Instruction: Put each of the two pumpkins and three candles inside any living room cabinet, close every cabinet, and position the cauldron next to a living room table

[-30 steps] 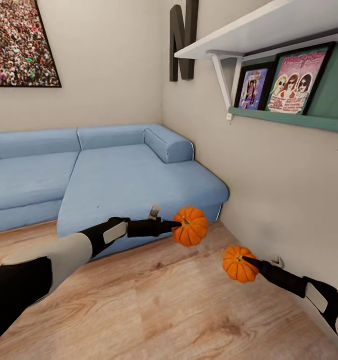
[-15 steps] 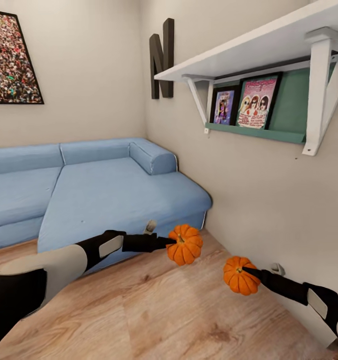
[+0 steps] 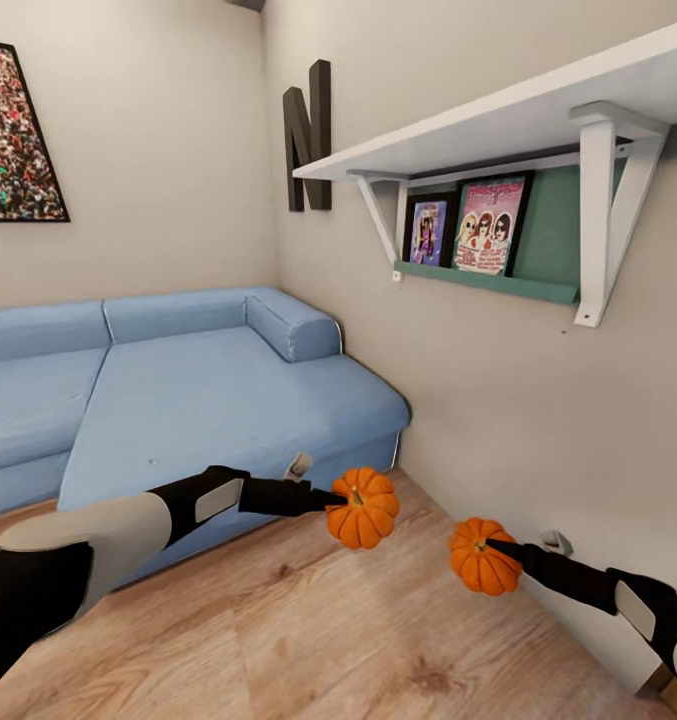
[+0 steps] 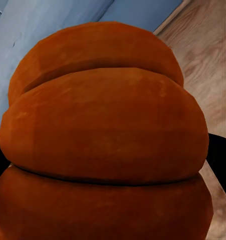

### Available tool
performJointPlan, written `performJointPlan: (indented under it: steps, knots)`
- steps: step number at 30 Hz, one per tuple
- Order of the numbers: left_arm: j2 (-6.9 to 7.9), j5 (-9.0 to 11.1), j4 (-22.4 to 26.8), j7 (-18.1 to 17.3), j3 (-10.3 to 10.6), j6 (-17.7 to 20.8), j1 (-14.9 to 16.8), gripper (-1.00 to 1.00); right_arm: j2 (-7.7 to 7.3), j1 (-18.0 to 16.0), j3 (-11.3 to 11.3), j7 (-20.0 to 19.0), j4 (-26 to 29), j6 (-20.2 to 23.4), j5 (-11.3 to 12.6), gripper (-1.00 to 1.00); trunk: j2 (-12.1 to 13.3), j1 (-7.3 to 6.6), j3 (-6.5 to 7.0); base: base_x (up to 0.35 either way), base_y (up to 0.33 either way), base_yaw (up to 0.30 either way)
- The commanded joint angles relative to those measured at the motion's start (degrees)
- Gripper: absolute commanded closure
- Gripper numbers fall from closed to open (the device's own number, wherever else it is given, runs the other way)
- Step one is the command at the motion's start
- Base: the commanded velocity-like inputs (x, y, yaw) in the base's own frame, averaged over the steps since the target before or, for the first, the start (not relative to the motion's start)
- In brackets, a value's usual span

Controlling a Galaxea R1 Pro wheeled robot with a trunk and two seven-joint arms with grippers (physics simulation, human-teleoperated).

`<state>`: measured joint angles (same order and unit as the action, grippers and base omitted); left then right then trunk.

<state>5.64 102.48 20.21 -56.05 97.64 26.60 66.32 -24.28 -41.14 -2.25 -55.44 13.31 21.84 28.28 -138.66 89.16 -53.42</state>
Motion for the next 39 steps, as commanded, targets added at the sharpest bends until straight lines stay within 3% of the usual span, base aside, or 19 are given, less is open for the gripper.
performJointPlan:
  steps: [1, 9, 14, 17, 19, 20, 22, 23, 26, 32, 39]
  knots:
    - [-0.01, -0.13, 0.00, 0.26, 0.07, -0.06, -0.02, 1.00, 0.01, 0.01, -0.05, 0.90, -0.03, 0.06, -0.30, 1.00, 0.42, -0.23, 0.18, 0.000, 0.000, 0.000]
    - [-0.11, -0.16, 0.00, 1.79, 0.85, 0.01, -1.35, 1.00, -0.06, 0.01, 0.06, 2.55, -0.45, -0.40, -1.16, 1.00, 3.62, -1.98, 1.48, 0.000, 0.000, 0.000]
    - [-0.33, -0.02, 0.33, 1.82, 7.14, -0.07, -2.59, 1.00, -0.08, 0.01, 0.00, 2.37, -1.01, -0.38, -1.05, 1.00, 5.63, -3.08, 1.95, 0.000, 0.000, 0.000]
    - [-0.21, 0.00, 0.13, 1.77, 8.90, -0.26, -4.11, 1.00, -0.01, 0.38, -0.02, 2.29, -2.69, -0.44, -1.13, 1.00, 6.83, -3.74, 2.21, 0.000, 0.000, 0.000]
    - [-0.14, -0.06, 0.04, 1.75, 9.25, -0.37, -4.98, 1.00, -0.02, 1.16, -0.03, 2.17, -3.45, -0.47, -1.95, 1.00, 7.63, -4.18, 2.39, 0.000, 0.000, 0.000]
    - [0.12, -0.10, -0.18, 1.74, 9.42, -0.56, -5.77, 1.00, 0.00, 3.49, -0.03, 1.32, -3.78, -1.64, -5.11, 1.00, 8.04, -4.40, 2.48, 0.000, 0.000, 0.000]
    - [0.21, -0.09, -0.57, 1.74, 9.48, -0.65, -6.65, 1.00, 0.01, 4.57, -0.03, -0.35, -3.88, -3.18, -6.04, 1.00, 8.84, -4.84, 2.65, 0.000, 0.000, 0.000]
    - [0.24, -0.13, -2.46, 1.72, 9.50, -0.73, -7.89, 1.00, -0.07, 5.97, -0.03, -5.07, -3.97, -4.10, -6.43, 1.00, 9.24, -5.06, 2.74, 0.000, 0.000, 0.000]
    - [0.36, -0.17, -4.62, 1.58, 9.48, -0.72, -9.37, 1.00, -0.15, 7.38, -0.03, -10.68, -4.02, -4.35, -6.87, 1.00, 10.44, -5.72, 3.00, 0.000, 0.000, 0.000]
    - [0.50, -0.17, -6.00, 1.56, 9.50, -0.98, -11.73, 1.00, -0.16, 9.85, -0.03, -11.58, -4.10, -5.53, -7.14, 1.00, 12.85, -7.03, 3.52, 0.000, 0.000, 0.000]
    - [0.50, -0.23, -6.61, 1.58, 9.50, -5.19, -15.85, 1.00, -0.09, 11.21, -0.03, -11.71, -6.67, -8.64, -7.69, 1.00, 15.66, -8.57, 4.13, 0.000, 0.000, 0.000]
